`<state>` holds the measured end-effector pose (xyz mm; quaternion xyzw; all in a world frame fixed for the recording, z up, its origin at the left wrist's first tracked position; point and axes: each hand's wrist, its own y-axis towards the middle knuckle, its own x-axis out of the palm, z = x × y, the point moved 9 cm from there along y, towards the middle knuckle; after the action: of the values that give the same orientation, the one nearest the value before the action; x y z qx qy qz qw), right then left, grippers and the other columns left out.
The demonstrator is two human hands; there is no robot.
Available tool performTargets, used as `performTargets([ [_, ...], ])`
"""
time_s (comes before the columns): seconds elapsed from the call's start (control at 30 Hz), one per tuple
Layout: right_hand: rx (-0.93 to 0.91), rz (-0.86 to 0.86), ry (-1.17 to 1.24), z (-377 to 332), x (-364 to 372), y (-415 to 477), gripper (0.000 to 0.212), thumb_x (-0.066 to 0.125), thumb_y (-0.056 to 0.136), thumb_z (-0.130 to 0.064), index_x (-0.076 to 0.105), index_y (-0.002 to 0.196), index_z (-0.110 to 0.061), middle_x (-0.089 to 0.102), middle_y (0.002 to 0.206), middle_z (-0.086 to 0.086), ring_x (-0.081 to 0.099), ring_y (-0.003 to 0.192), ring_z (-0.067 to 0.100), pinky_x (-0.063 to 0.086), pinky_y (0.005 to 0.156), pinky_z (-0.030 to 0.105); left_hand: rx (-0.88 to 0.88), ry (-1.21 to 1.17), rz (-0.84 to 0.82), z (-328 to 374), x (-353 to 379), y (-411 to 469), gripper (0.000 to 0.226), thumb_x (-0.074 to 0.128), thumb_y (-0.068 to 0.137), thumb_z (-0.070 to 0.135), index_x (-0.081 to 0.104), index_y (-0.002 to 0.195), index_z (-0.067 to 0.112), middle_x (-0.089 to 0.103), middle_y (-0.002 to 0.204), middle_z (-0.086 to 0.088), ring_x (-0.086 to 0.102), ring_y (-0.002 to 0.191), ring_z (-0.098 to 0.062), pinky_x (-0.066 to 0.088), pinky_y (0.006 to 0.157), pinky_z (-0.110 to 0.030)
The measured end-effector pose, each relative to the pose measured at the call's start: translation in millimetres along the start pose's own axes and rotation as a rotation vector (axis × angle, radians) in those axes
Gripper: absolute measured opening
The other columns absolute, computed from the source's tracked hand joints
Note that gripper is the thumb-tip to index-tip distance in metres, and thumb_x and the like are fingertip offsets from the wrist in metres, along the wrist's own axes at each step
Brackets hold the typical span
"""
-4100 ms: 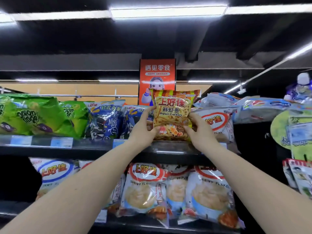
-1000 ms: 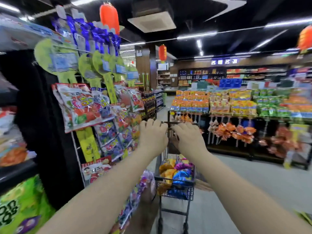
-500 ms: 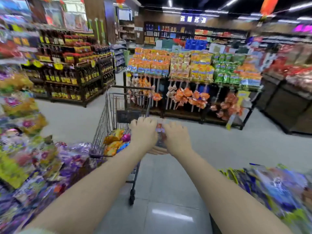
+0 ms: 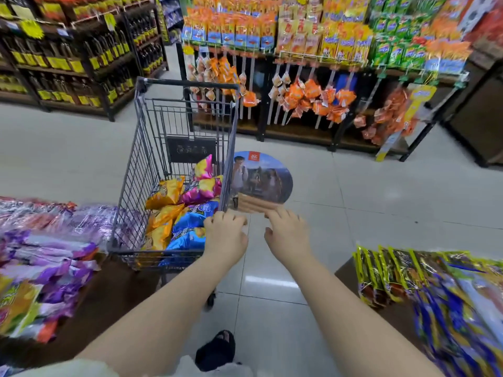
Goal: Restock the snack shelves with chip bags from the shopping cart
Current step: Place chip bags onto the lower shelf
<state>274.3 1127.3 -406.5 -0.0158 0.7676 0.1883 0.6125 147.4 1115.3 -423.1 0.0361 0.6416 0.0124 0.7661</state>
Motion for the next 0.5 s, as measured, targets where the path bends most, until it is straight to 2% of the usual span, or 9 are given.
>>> performTargets([
  [0.1, 0.039, -0.094, 0.045, -1.2, 41.4, 41.7, 0.036, 0.081, 0.056, -0.013, 0.066, 0.088, -0.014, 0.065, 0.083, 0.002, 0.062, 0.073, 0.029, 0.05, 0.06, 0.036, 0.005, 0.032, -0.118, -19.7, 31.1, 41.0, 0.035, 0.048, 0.091, 0.027, 0.054, 0.126, 0.029, 0.054, 0.125, 0.002, 0.043, 0.119, -0.024, 0.031, 0.096, -0.04],
  [0.2, 0.047, -0.167, 0.074, 2.6, 81.7, 76.1, 0.034, 0.08, 0.061, -0.014, 0.067, 0.093, -0.014, 0.067, 0.089, 0.004, 0.064, 0.08, 0.031, 0.051, 0.066, 0.038, 0.012, 0.042, -0.167, -34.4, 53.2, 88.1, 0.035, 0.048, 0.092, 0.027, 0.053, 0.127, 0.029, 0.053, 0.128, 0.002, 0.042, 0.122, -0.024, 0.031, 0.1, -0.042],
  [0.37, 0.037, -0.347, 0.143, 13.4, 139.1, 123.0, 0.035, 0.06, 0.085, -0.021, 0.059, 0.12, -0.019, 0.06, 0.121, -0.001, 0.05, 0.115, 0.026, 0.038, 0.094, 0.038, -0.139, -0.018, -0.222, -78.5, 76.2, 150.3, 0.035, 0.05, 0.09, 0.024, 0.057, 0.124, 0.028, 0.055, 0.121, 0.001, 0.042, 0.118, -0.025, 0.031, 0.097, -0.042],
  [0.43, -0.013, -0.384, 0.187, 11.8, 156.7, 150.7, 0.036, 0.06, 0.086, -0.02, 0.059, 0.122, -0.018, 0.059, 0.123, 0.0, 0.049, 0.116, 0.026, 0.039, 0.094, 0.038, -0.226, -0.031, -0.231, -100.0, 86.4, 170.6, 0.033, 0.051, 0.09, 0.027, 0.057, 0.122, 0.027, 0.055, 0.119, 0.001, 0.042, 0.117, -0.026, 0.032, 0.095, -0.043],
  [0.5, -0.081, -0.388, 0.228, 5.8, 172.2, 184.3, 0.035, 0.065, 0.08, -0.015, 0.063, 0.115, -0.016, 0.063, 0.115, 0.003, 0.055, 0.108, 0.03, 0.044, 0.089, 0.042, -0.312, -0.034, -0.225, -120.8, 95.6, 190.9, 0.033, 0.053, 0.09, 0.032, 0.056, 0.122, 0.025, 0.055, 0.121, 0.0, 0.043, 0.118, -0.026, 0.033, 0.096, -0.044],
])
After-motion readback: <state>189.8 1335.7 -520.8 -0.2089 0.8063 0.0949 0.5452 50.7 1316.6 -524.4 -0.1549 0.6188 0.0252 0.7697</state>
